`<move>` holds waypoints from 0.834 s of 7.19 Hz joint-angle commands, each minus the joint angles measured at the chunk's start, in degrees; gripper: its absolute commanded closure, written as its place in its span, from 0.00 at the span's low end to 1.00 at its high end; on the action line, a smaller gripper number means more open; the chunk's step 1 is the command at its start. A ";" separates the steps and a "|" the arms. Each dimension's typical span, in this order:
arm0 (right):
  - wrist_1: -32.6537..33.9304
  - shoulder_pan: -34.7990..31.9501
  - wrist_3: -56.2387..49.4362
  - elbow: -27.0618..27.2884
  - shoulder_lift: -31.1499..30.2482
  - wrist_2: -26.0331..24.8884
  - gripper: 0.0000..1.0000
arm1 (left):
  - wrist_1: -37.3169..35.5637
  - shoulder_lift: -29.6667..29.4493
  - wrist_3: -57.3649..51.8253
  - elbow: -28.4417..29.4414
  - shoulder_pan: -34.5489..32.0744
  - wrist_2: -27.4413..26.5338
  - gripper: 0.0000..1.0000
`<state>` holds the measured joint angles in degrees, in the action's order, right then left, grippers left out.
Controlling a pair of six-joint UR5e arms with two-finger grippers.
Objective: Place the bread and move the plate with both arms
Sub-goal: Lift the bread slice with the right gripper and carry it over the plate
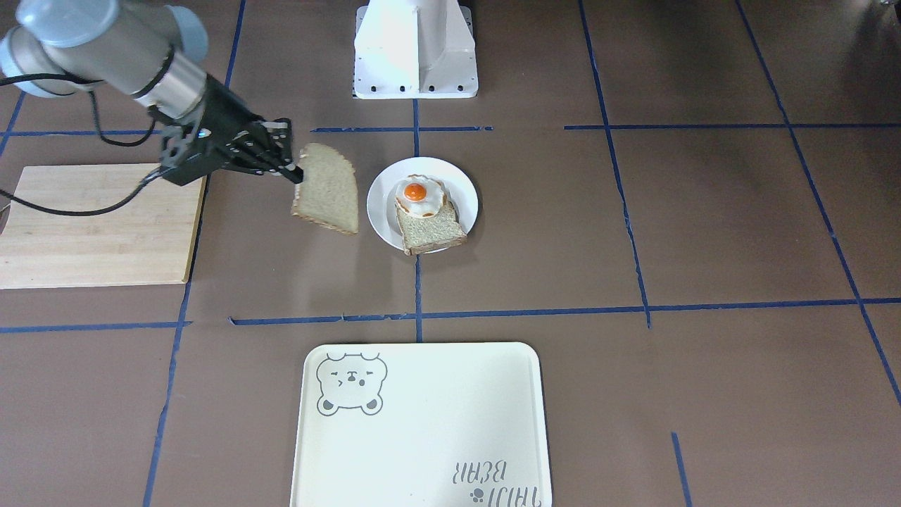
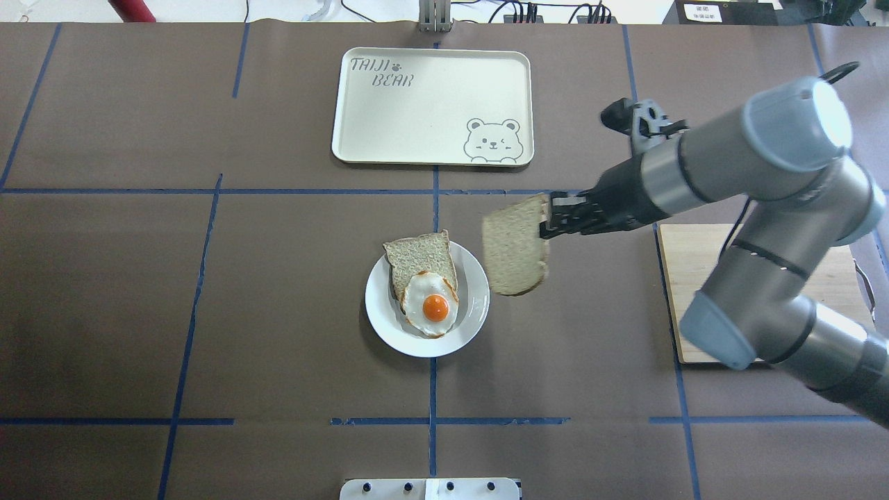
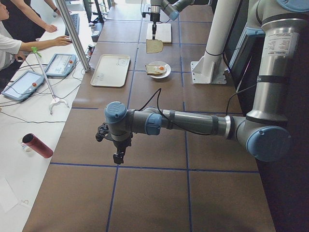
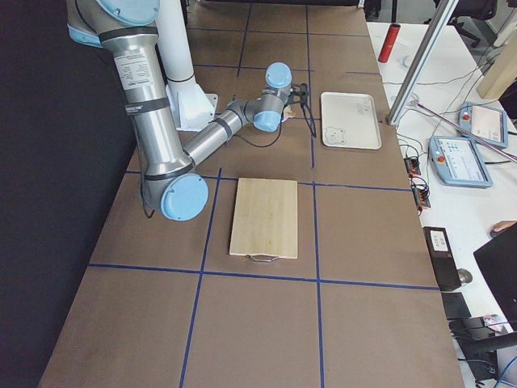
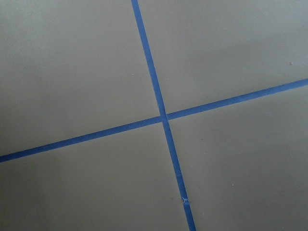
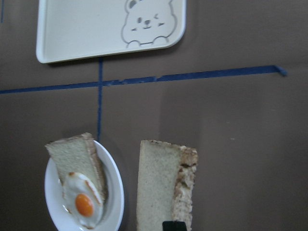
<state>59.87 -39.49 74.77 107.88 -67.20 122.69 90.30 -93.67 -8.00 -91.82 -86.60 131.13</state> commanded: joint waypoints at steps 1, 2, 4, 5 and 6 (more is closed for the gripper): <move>4.47 8.44 -0.93 -3.52 8.64 -11.29 1.00 | -0.03 0.15 0.00 -0.11 -0.06 0.00 0.00; 4.29 8.47 -7.29 -6.16 11.01 -11.94 1.00 | -0.03 0.16 0.00 -0.03 -0.06 0.00 0.00; 0.36 8.73 -12.88 -9.15 10.60 -11.68 1.00 | -0.03 0.16 0.00 -0.20 -0.06 0.09 0.00; -3.67 9.77 -12.98 -11.52 10.51 -11.94 1.00 | -0.03 0.16 0.00 -0.29 -0.06 0.09 0.00; -6.14 11.26 -12.72 -13.29 10.33 -12.03 1.00 | -0.03 0.07 0.00 -0.20 -0.06 0.09 0.00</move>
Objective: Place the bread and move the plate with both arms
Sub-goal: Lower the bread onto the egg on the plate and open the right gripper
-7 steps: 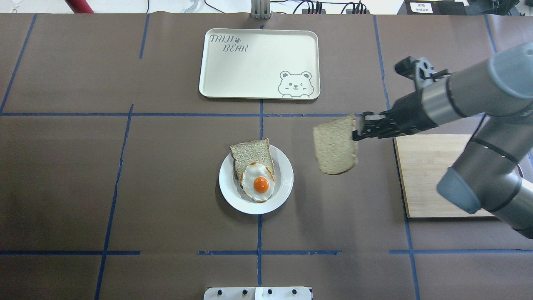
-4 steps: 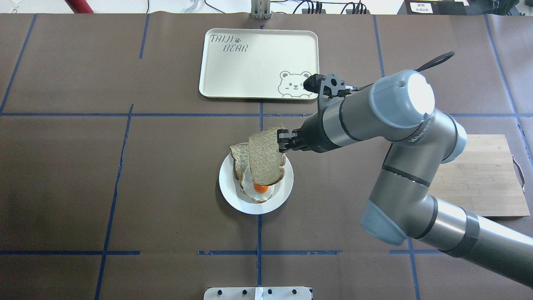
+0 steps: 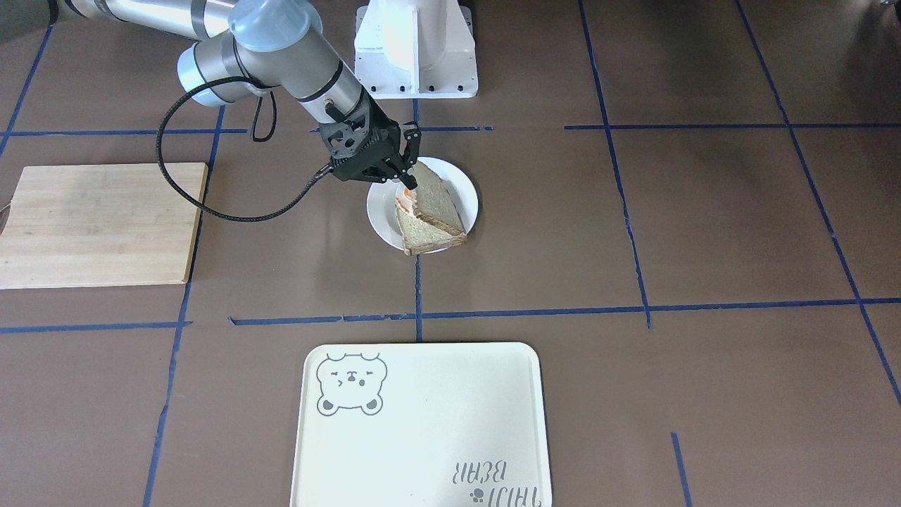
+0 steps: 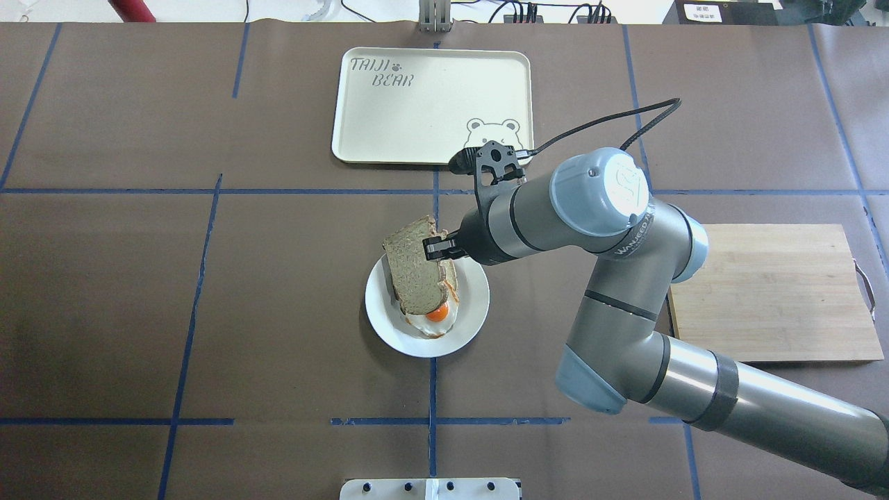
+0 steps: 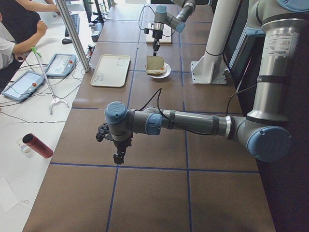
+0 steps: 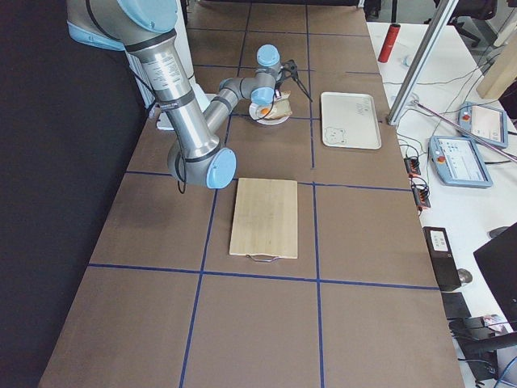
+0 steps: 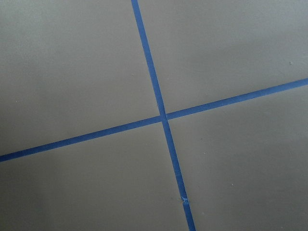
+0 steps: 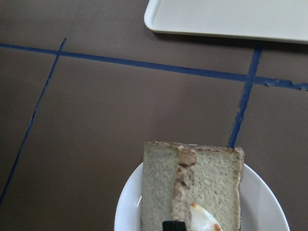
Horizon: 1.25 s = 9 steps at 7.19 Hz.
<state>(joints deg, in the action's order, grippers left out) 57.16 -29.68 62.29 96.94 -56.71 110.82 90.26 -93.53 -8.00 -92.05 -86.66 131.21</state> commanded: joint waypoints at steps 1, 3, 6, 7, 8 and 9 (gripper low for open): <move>-3.45 1.64 0.02 -2.28 -0.33 -0.16 1.00 | 0.00 -0.07 0.00 0.03 0.00 -0.08 0.00; -3.54 1.73 0.11 -1.84 -2.34 -0.16 1.00 | 0.09 -0.07 0.00 0.11 0.00 -0.08 0.00; -3.45 1.11 0.03 -2.10 -3.23 -1.03 0.98 | 0.09 -0.07 0.00 -0.06 0.00 -0.08 0.00; -3.37 1.11 0.03 -2.36 -3.23 -1.56 0.98 | 0.09 -0.07 0.00 -0.06 0.00 -0.08 0.00; -3.37 1.03 0.55 -2.37 -3.23 -1.65 0.96 | 0.09 -0.16 0.00 -0.06 0.09 0.01 0.00; -3.28 0.85 1.51 -2.37 -3.23 -1.83 0.54 | 0.09 -0.16 0.00 -0.24 0.09 0.01 0.00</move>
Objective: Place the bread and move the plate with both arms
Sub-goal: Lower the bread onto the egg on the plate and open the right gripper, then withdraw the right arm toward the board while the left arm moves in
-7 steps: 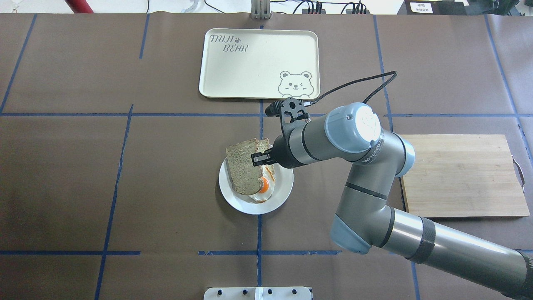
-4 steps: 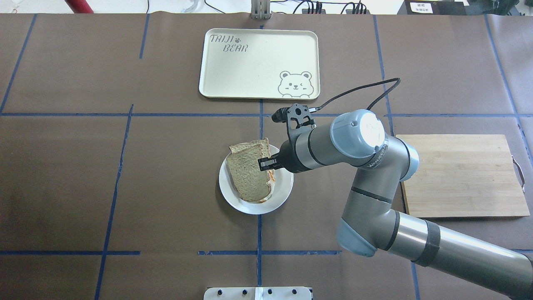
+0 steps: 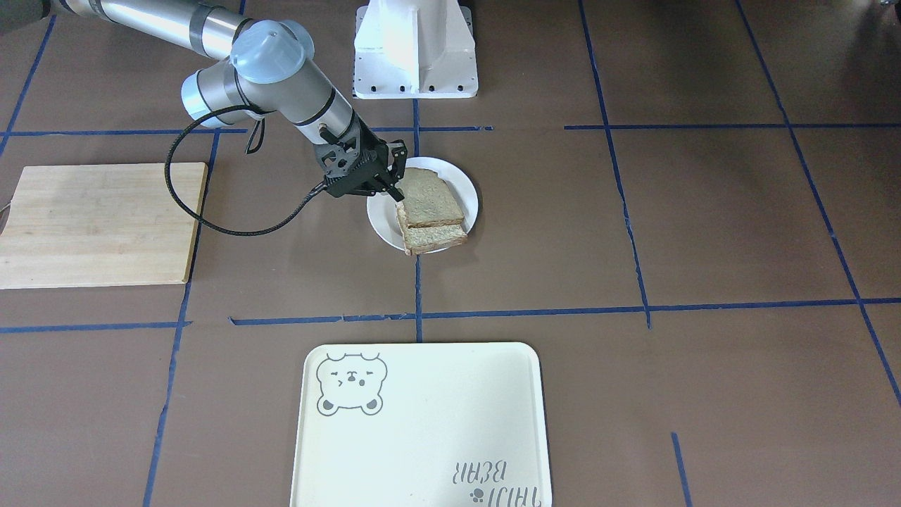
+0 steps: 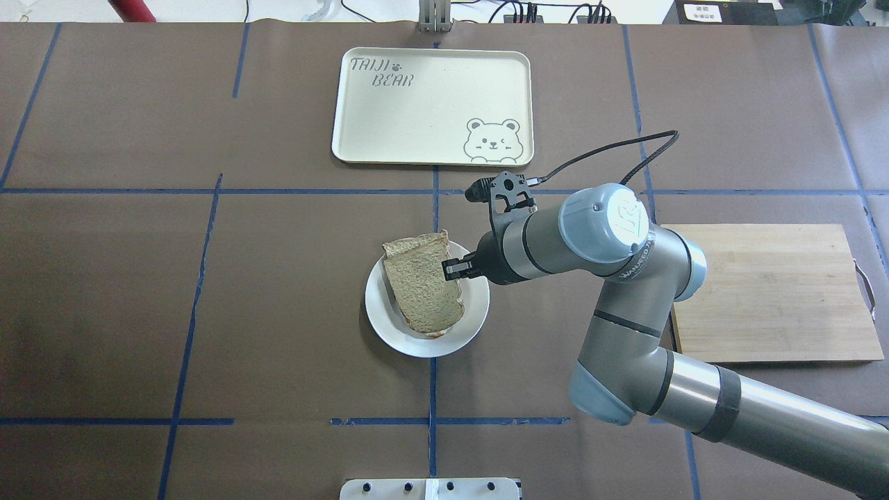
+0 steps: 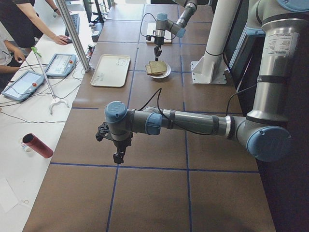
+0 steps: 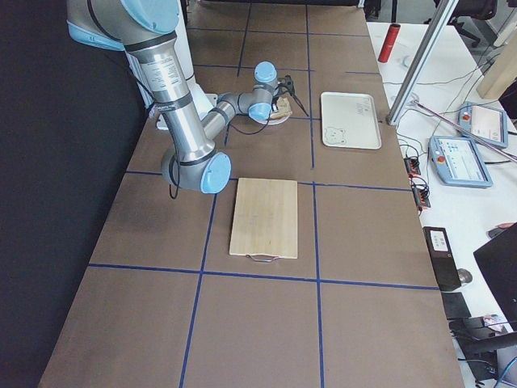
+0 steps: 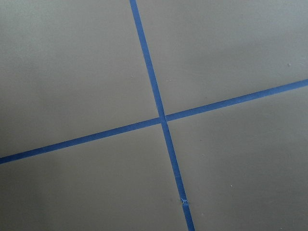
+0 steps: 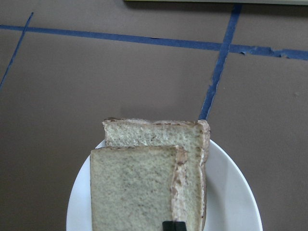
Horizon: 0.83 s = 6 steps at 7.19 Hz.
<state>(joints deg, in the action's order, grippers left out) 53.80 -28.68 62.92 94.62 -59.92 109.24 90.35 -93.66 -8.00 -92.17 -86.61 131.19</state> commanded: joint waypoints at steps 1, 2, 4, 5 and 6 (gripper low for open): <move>0.43 -0.67 1.06 0.04 -0.02 -0.51 0.01 | -0.08 -0.03 0.00 -0.20 0.04 0.03 0.00; 2.52 -2.41 0.89 0.13 -0.11 0.18 0.00 | -0.08 -0.03 0.09 -0.38 0.04 0.03 0.00; 17.41 -10.47 -1.03 1.87 -0.37 7.53 0.00 | 0.09 -0.38 0.09 -2.48 0.04 0.03 0.00; 24.44 -14.69 -5.92 3.28 -0.90 10.01 0.00 | 0.35 -0.47 0.09 -4.49 0.30 0.12 0.00; 32.25 -18.13 -15.36 5.12 -2.21 11.51 0.00 | 0.35 -0.64 0.52 -5.99 3.09 3.07 0.00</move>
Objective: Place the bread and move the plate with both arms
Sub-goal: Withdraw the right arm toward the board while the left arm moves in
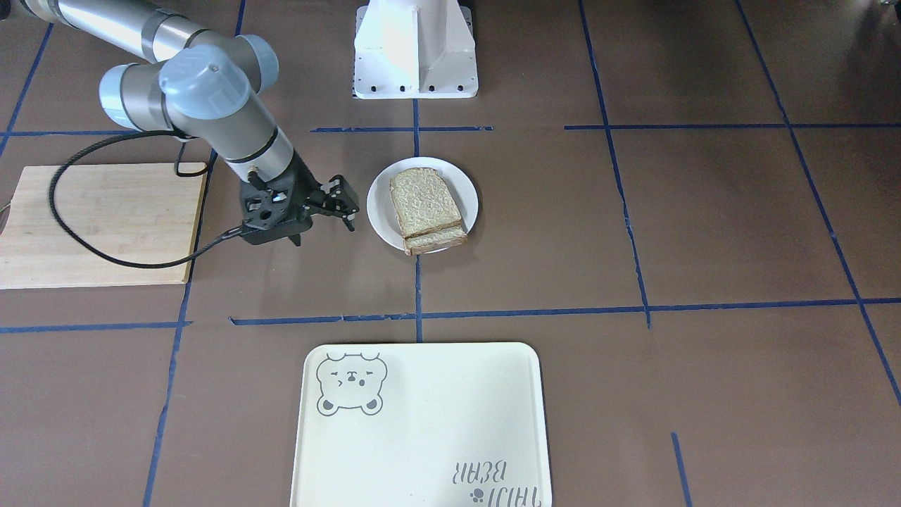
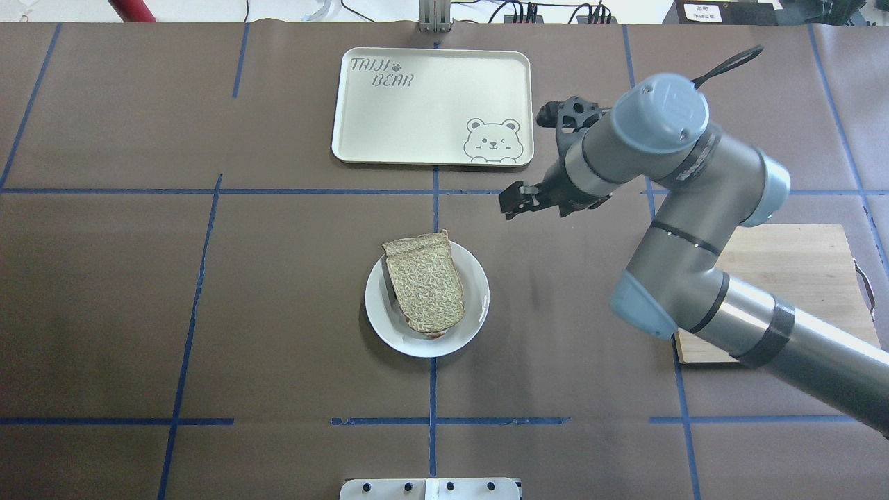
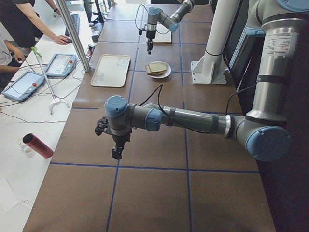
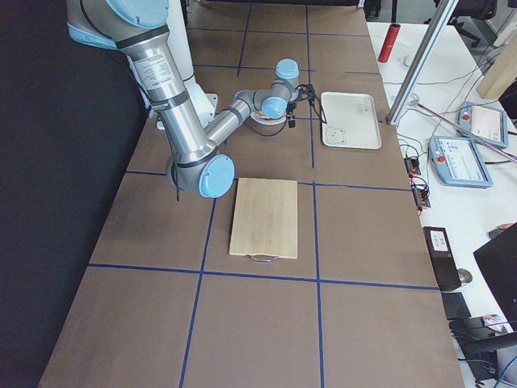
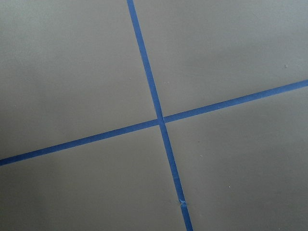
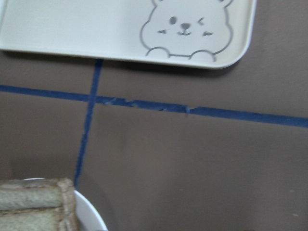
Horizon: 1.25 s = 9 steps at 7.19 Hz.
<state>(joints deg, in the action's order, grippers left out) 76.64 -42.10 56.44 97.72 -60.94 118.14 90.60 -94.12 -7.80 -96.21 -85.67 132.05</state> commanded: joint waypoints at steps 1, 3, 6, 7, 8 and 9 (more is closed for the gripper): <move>15.33 -7.71 -19.33 5.43 -4.16 2.80 0.00 | 0.54 -0.19 6.77 -4.23 4.61 5.12 0.00; 19.77 -17.27 -39.82 7.13 -11.97 5.94 0.00 | 9.89 -0.10 26.94 -7.93 13.73 5.32 0.00; 19.86 -34.76 -67.18 6.61 -26.91 10.36 0.00 | 34.30 -0.36 64.01 -7.86 29.29 4.71 0.00; 19.78 -40.03 -70.90 6.60 -32.09 11.92 0.00 | 41.95 -0.89 75.71 -7.77 32.73 4.53 0.00; 19.61 -43.91 -71.29 6.69 -35.97 14.20 0.00 | 47.42 -1.50 84.44 -7.77 35.63 1.40 0.00; 19.78 -46.04 -70.42 6.60 -39.05 14.57 0.00 | 51.91 -2.55 91.84 -7.68 40.80 -5.68 0.00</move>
<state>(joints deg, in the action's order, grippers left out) 96.34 -84.34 -13.61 104.39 -95.54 131.45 136.22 -95.64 73.91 -103.96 -50.19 132.55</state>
